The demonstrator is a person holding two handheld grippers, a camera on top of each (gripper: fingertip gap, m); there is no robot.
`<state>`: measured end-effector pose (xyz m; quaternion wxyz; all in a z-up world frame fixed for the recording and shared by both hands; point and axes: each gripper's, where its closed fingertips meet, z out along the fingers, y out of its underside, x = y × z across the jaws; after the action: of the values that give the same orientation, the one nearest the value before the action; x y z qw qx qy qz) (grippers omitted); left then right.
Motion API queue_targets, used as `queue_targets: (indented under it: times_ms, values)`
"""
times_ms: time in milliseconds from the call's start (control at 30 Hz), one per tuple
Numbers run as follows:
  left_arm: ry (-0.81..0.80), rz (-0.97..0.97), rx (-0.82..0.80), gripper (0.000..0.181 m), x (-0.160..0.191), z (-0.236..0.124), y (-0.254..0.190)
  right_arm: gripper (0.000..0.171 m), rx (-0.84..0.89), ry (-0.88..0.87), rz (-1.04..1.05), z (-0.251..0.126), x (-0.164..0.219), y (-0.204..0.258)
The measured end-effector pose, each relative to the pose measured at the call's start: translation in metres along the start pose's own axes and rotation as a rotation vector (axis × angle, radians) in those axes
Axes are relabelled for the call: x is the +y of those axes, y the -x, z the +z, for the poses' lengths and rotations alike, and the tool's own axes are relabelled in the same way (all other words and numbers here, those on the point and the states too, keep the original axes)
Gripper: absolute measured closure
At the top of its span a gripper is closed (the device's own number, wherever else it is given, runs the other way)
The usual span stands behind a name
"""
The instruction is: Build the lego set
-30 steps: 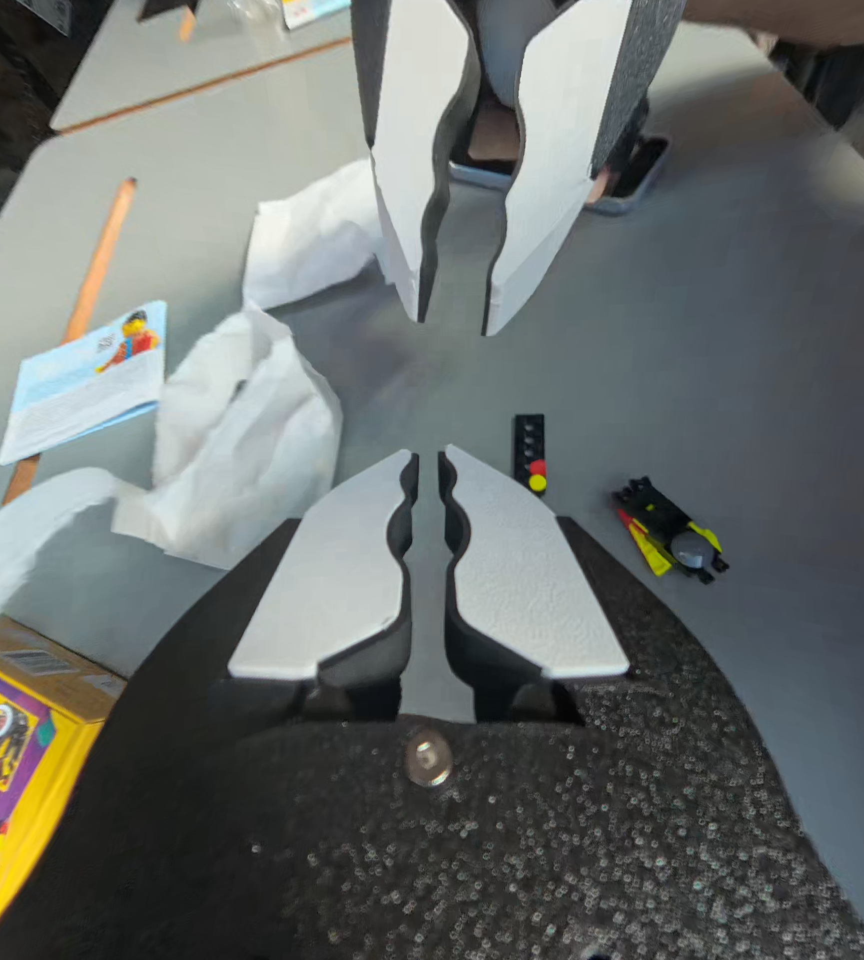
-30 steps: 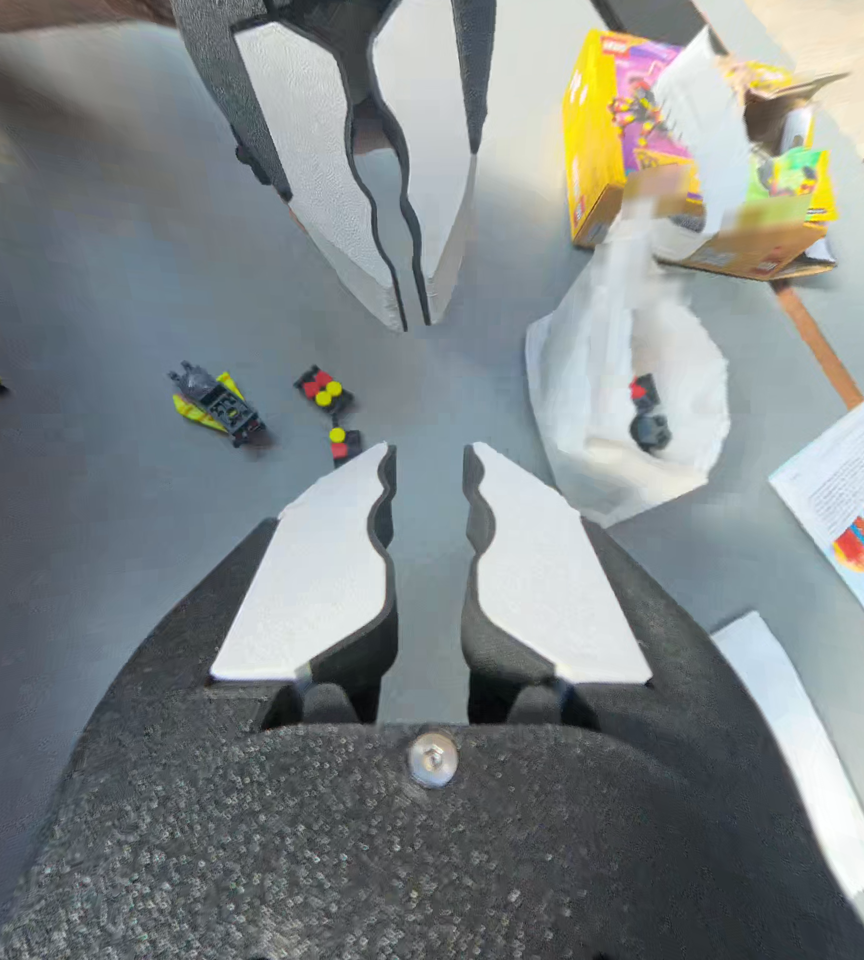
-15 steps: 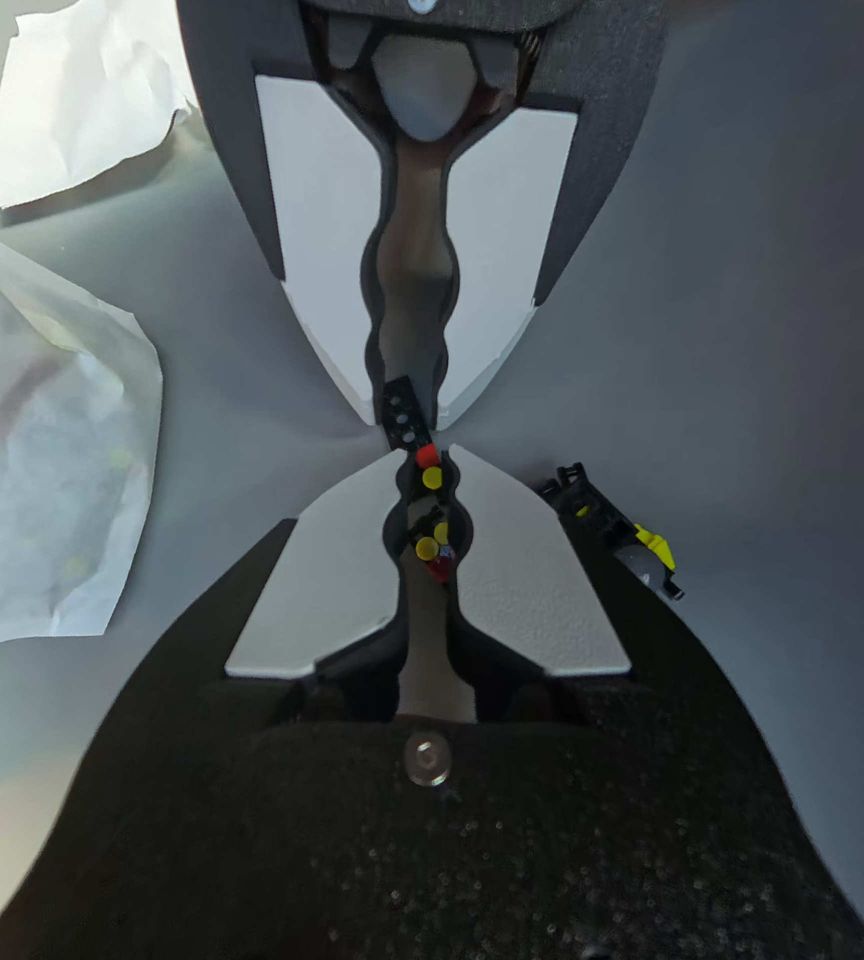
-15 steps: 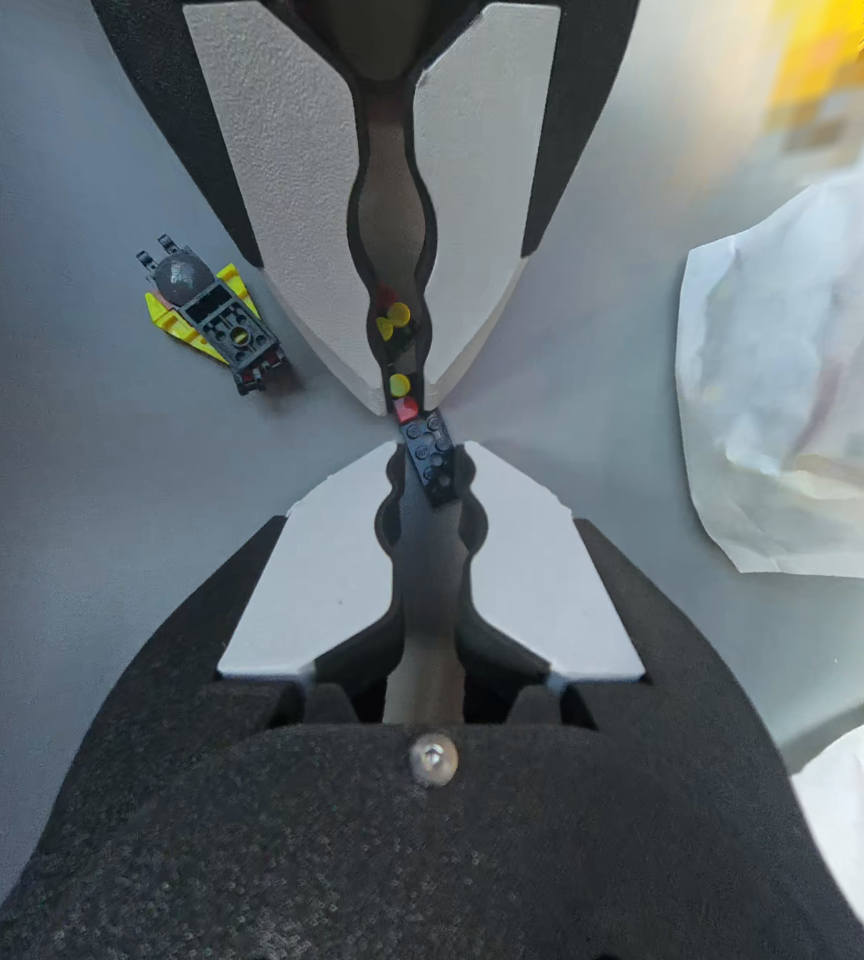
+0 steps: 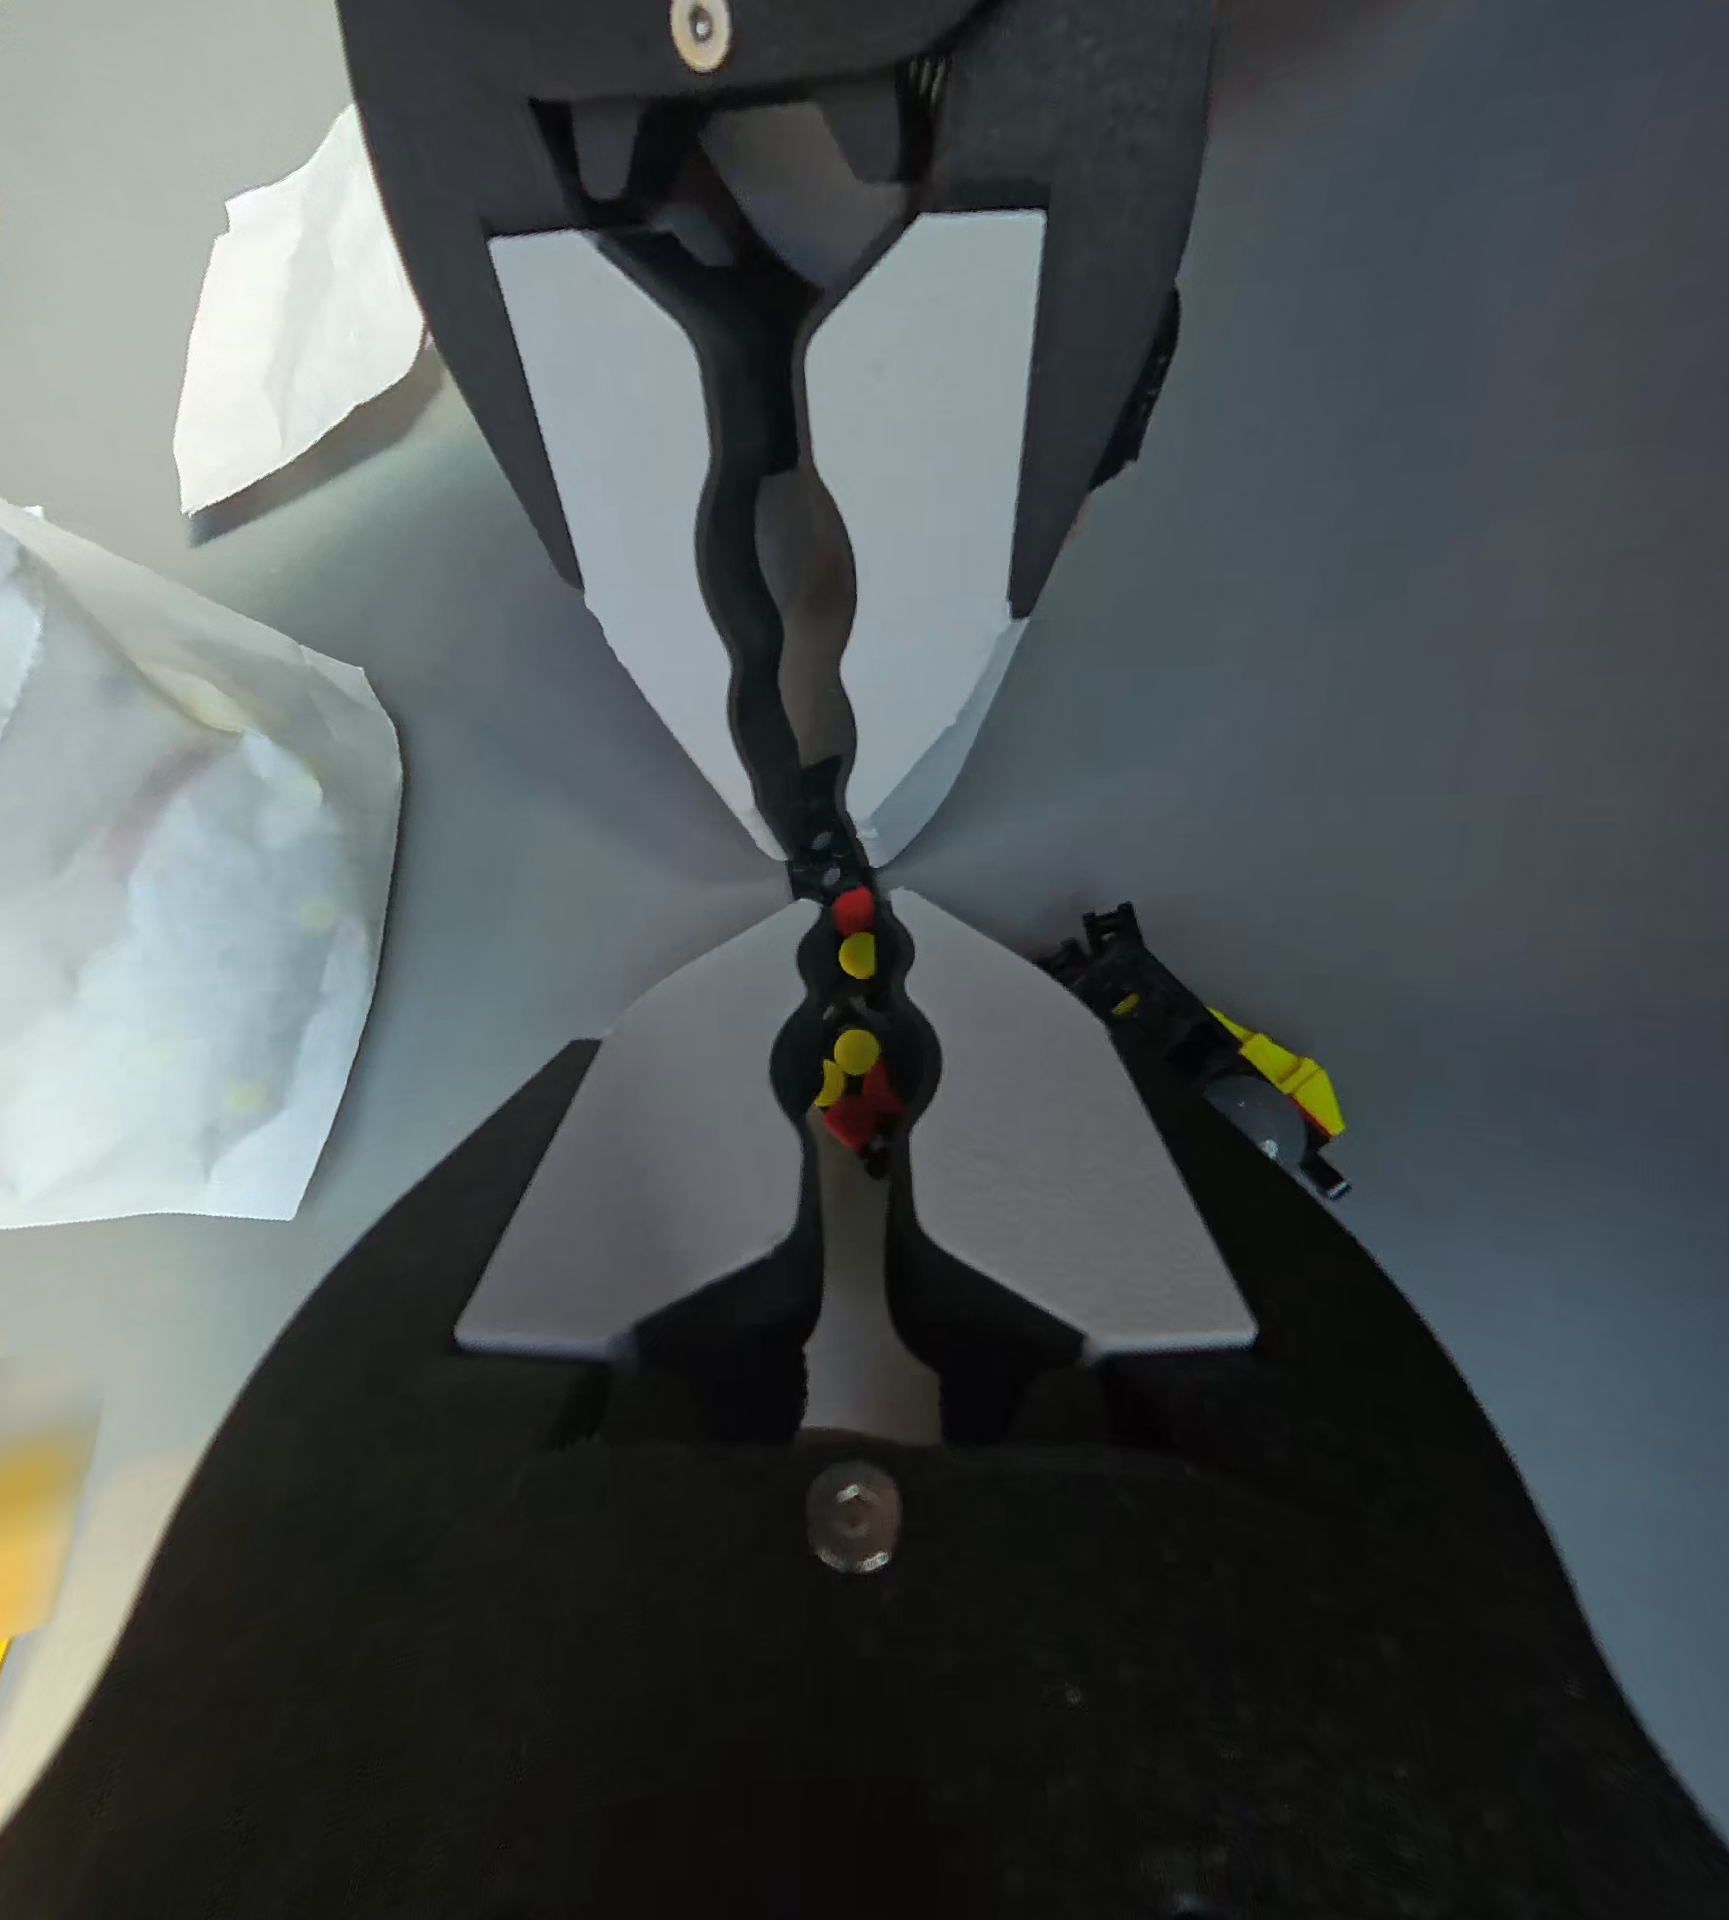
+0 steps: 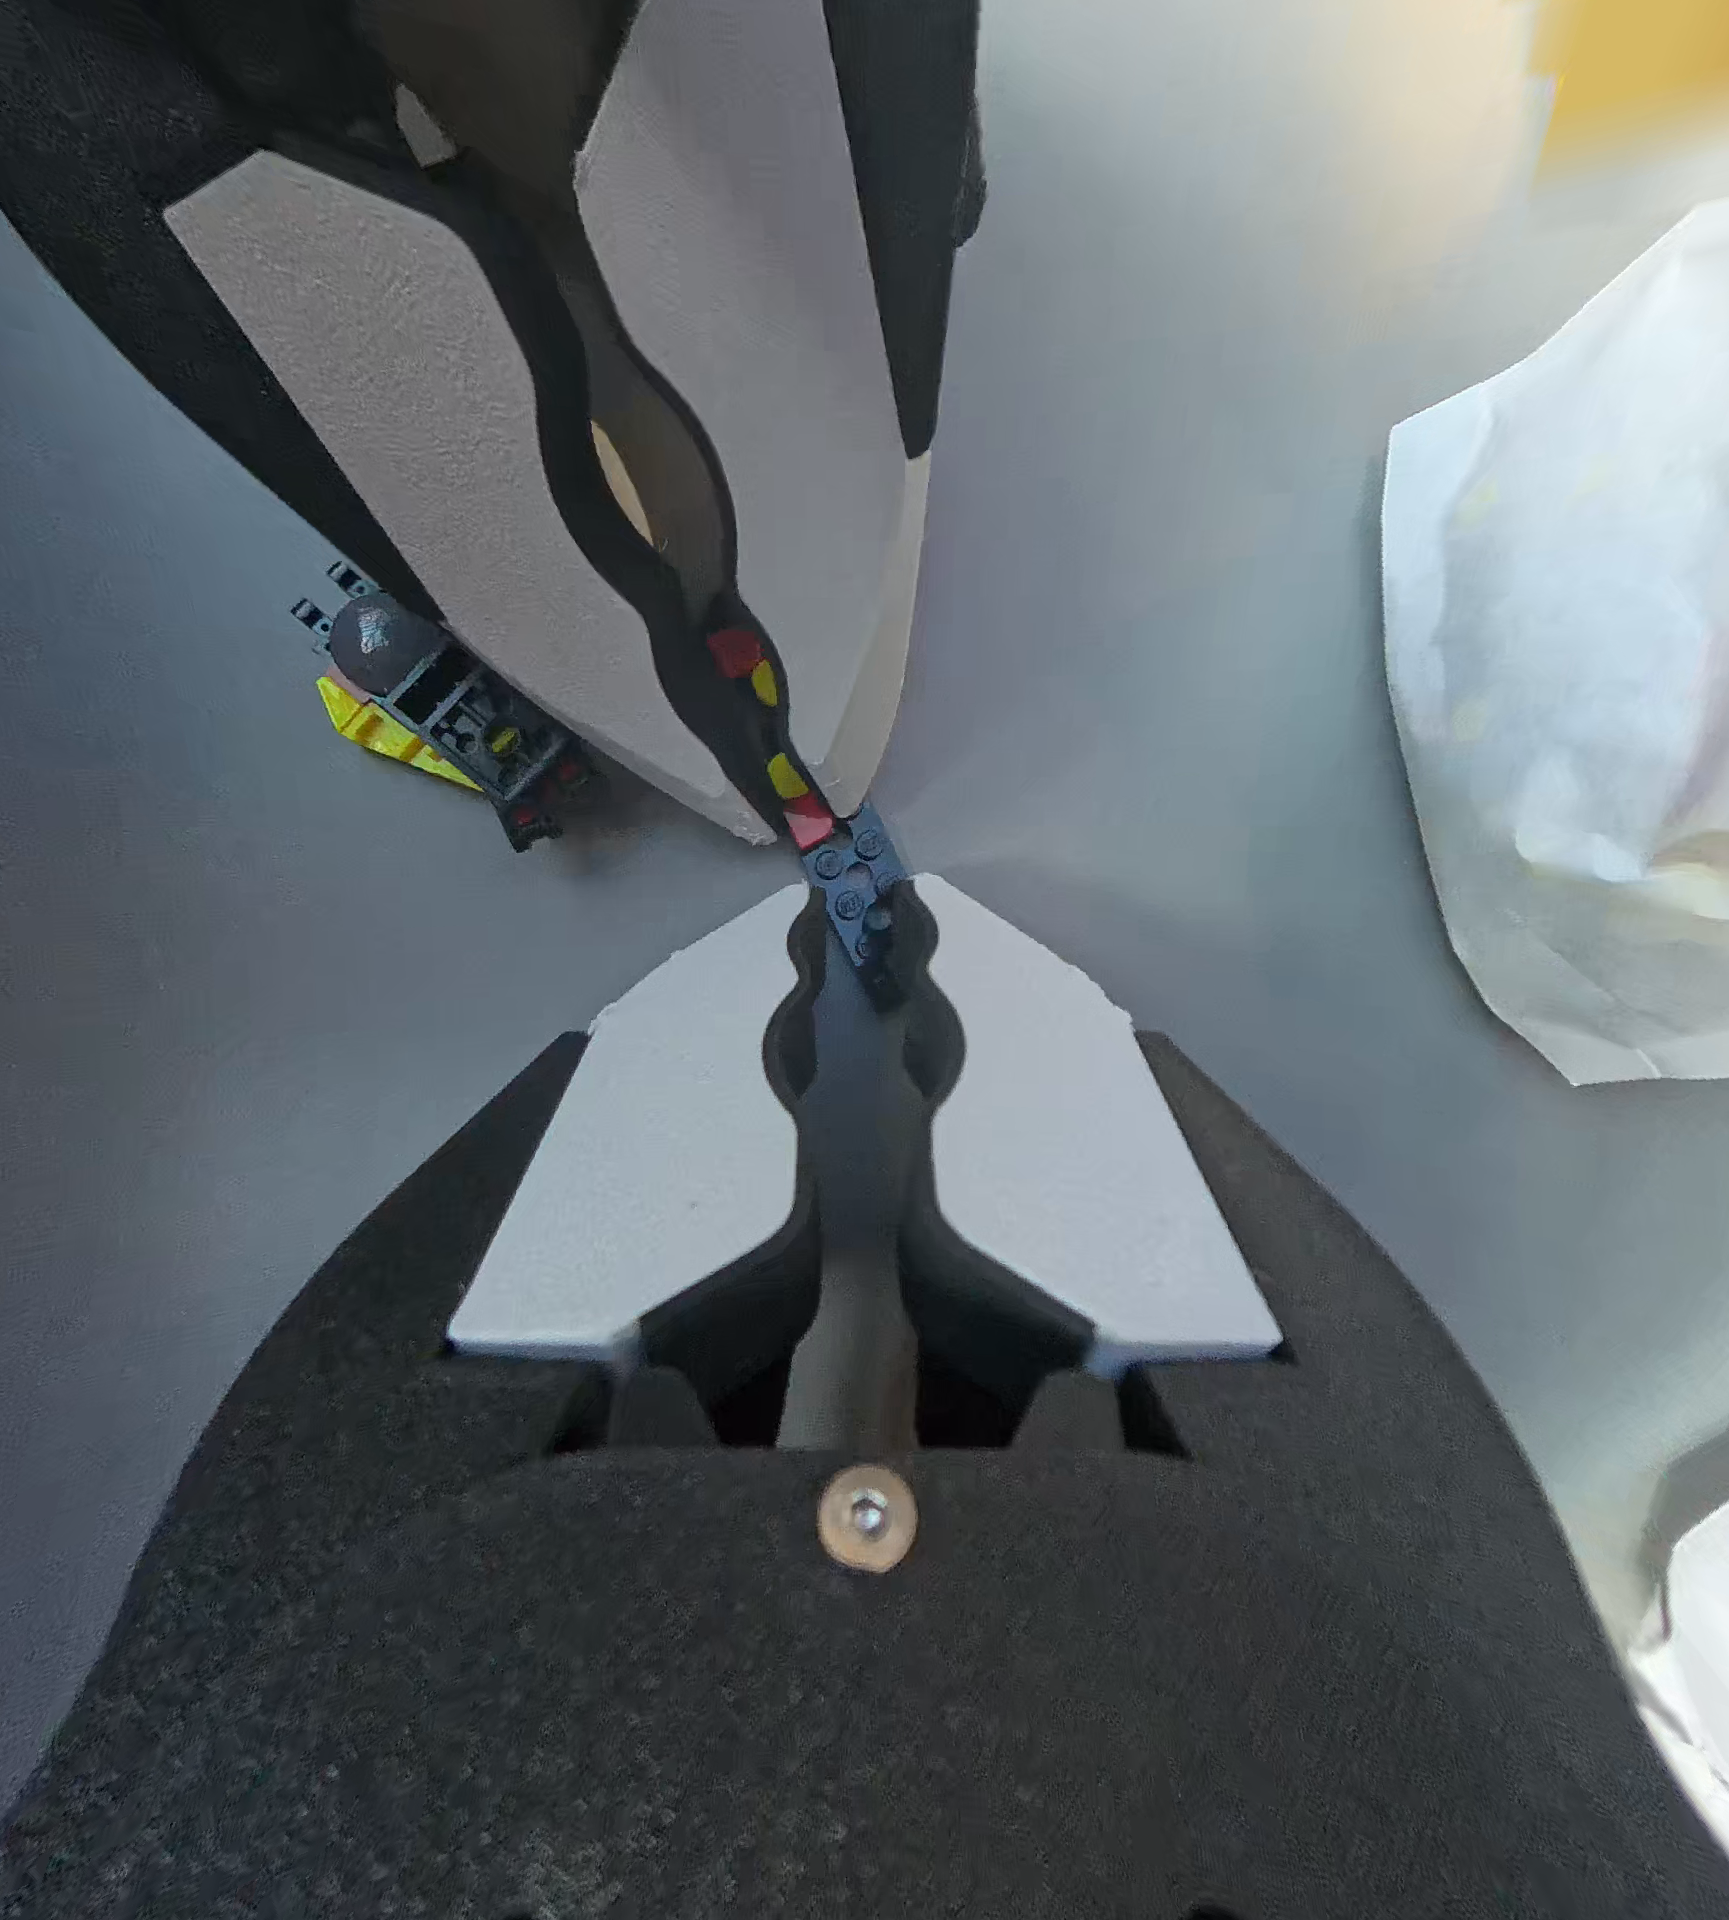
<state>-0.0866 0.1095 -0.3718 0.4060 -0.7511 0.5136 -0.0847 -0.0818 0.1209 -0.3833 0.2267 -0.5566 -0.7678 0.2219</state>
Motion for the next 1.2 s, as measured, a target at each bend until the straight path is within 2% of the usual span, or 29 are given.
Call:
queue_targets:
  times_ms: [333,367,400,433,467,533,667,800,867,1200]
  values:
    - [-0.097,-0.057,0.004,0.176,-0.005,-0.006,0.003,0.158,0.028,-0.025,0.053,-0.001,-0.002,0.0]
    - [-0.126,-0.074,0.003,0.176,-0.009,-0.008,0.005,0.158,0.032,-0.027,0.054,-0.001,-0.002,0.0]
    - [-0.205,-0.13,0.011,0.181,-0.019,-0.014,0.008,0.167,0.037,-0.021,0.044,0.0,-0.001,0.0]
    - [-0.276,-0.211,0.04,0.181,-0.028,-0.02,0.012,0.165,0.043,-0.015,0.046,0.0,0.001,0.0]
    - [-0.255,-0.227,0.046,0.181,-0.024,-0.019,0.015,0.165,0.043,-0.022,0.05,0.0,0.0,0.0]
    - [-0.105,-0.141,0.046,0.181,-0.004,-0.01,0.008,0.165,0.051,-0.021,0.049,0.0,0.0,0.0]
    - [-0.161,-0.173,0.042,0.181,-0.007,-0.014,0.011,0.165,0.043,-0.033,0.064,0.0,-0.001,0.0]
    - [-0.134,-0.173,0.034,0.164,-0.004,-0.01,0.014,0.164,0.019,-0.04,0.092,0.0,-0.001,0.001]
    - [-0.118,-0.153,0.019,0.161,-0.003,-0.008,0.014,0.158,0.001,-0.036,0.108,0.0,-0.001,0.003]
    - [-0.06,-0.138,0.073,0.169,-0.005,0.01,0.005,0.158,0.064,-0.081,-0.01,-0.003,-0.003,-0.008]
